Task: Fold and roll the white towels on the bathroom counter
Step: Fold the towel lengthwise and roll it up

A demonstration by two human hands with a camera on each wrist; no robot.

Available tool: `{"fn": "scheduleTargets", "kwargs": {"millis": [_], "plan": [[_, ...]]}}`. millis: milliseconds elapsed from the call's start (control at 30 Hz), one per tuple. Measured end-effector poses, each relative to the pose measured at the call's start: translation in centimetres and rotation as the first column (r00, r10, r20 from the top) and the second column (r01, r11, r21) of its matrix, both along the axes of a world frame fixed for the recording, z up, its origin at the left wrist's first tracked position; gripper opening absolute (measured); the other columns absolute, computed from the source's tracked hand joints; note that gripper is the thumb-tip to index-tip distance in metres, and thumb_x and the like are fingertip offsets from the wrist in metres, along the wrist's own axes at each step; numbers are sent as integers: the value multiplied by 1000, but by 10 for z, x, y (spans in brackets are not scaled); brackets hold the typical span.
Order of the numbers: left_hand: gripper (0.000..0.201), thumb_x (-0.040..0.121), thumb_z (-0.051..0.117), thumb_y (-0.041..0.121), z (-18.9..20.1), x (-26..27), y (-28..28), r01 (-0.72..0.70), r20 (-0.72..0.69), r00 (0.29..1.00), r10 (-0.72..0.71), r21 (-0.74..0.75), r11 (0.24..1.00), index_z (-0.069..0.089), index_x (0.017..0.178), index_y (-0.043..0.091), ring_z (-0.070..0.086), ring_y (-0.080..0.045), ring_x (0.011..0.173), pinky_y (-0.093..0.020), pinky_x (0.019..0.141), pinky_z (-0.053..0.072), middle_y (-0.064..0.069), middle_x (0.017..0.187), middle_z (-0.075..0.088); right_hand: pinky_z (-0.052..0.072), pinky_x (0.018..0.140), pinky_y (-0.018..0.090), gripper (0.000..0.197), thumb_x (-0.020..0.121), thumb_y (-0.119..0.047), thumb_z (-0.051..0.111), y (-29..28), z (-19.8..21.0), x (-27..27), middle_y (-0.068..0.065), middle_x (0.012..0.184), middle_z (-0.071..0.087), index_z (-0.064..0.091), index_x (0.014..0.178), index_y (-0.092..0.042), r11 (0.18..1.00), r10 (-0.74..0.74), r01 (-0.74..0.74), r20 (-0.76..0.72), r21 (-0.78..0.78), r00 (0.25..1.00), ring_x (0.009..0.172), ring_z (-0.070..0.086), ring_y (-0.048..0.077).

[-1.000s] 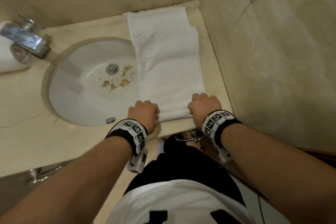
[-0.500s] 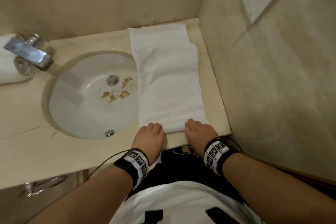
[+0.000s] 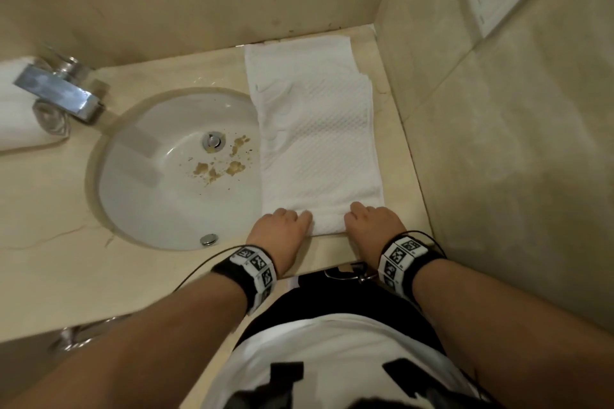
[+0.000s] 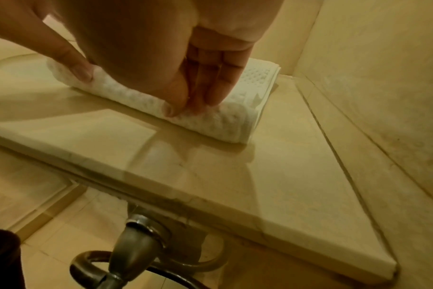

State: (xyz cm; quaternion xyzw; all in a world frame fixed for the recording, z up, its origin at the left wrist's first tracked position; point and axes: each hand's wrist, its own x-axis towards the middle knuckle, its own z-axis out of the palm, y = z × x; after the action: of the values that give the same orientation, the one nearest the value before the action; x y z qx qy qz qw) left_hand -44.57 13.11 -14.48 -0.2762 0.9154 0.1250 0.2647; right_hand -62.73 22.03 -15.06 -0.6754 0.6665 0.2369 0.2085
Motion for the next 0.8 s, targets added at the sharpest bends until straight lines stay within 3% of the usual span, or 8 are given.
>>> {"fn": "scheduleTargets", "kwargs": {"millis": [67, 133, 300, 367, 467, 633, 700, 800], "plan": [[42, 85, 56, 5, 1, -4, -9, -80, -15, 997, 80, 39, 996, 45, 124, 15, 58, -30, 104, -36, 68, 41, -7, 112, 61, 31, 59, 34, 22, 75, -9, 69, -4, 2, -4, 8, 99, 56, 60, 95, -13, 999, -32, 32, 7, -28, 999, 74, 62, 29], [33, 88, 54, 7, 3, -8, -14, -119, -7, 993, 120, 51, 992, 48, 119, 16, 57, -29, 105, -35, 70, 40, -7, 113, 61, 33, 63, 34, 23, 84, -14, 61, -8, -3, -11, 5, 109, 54, 58, 107, -16, 998, -41, 42, 18, -42, 999, 87, 62, 27], [33, 85, 62, 16, -3, -17, -16, -191, -57, 980, 189, -20, 981, 60, 117, 21, 46, -30, 116, -40, 91, 39, -6, 125, 49, 43, 77, 36, 28, 87, -18, 59, -20, -7, -23, 2, 122, 44, 58, 115, -23, 992, -125, 124, 109, 13, 986, 114, 49, 24], [32, 87, 59, 16, -5, -19, -18, -243, -49, 969, 243, 2, 970, 61, 117, 22, 48, -29, 115, -41, 92, 39, -4, 124, 53, 48, 81, 37, 28, 85, -16, 59, -24, -5, -25, 3, 119, 41, 61, 113, -23, 982, -187, 182, 138, 50, 973, 112, 48, 24], [30, 91, 56, 17, -6, -20, -25, -292, -62, 954, 294, 33, 956, 63, 119, 27, 50, -27, 115, -41, 93, 39, -1, 122, 58, 52, 86, 39, 28, 88, -18, 57, -35, -1, -31, 6, 118, 48, 60, 116, -19, 973, -224, 210, 171, 98, 959, 106, 56, 26], [31, 93, 55, 18, -9, -21, -38, -353, -109, 928, 356, 48, 934, 64, 120, 30, 51, -27, 114, -42, 94, 38, 1, 119, 62, 53, 83, 38, 22, 88, -18, 57, -51, 8, -39, 4, 110, 59, 51, 109, -18, 965, -263, 260, 198, 43, 944, 94, 60, 25], [30, 87, 59, 12, -10, -19, -33, -340, -186, 924, 333, -8, 940, 62, 114, 24, 50, -30, 109, -42, 88, 38, -3, 114, 59, 53, 80, 38, 21, 87, -16, 61, -57, 11, -38, 7, 110, 53, 54, 107, -18, 969, -248, 247, 174, 23, 953, 93, 60, 26], [36, 65, 61, -3, -12, -16, -17, -218, -287, 938, 192, -61, 974, 62, 97, 13, 56, -35, 89, -38, 68, 38, -11, 96, 60, 44, 64, 34, 19, 89, -13, 59, -53, 10, -31, 10, 110, 51, 56, 107, -14, 985, -159, 166, 118, -49, 980, 87, 61, 29]]}}
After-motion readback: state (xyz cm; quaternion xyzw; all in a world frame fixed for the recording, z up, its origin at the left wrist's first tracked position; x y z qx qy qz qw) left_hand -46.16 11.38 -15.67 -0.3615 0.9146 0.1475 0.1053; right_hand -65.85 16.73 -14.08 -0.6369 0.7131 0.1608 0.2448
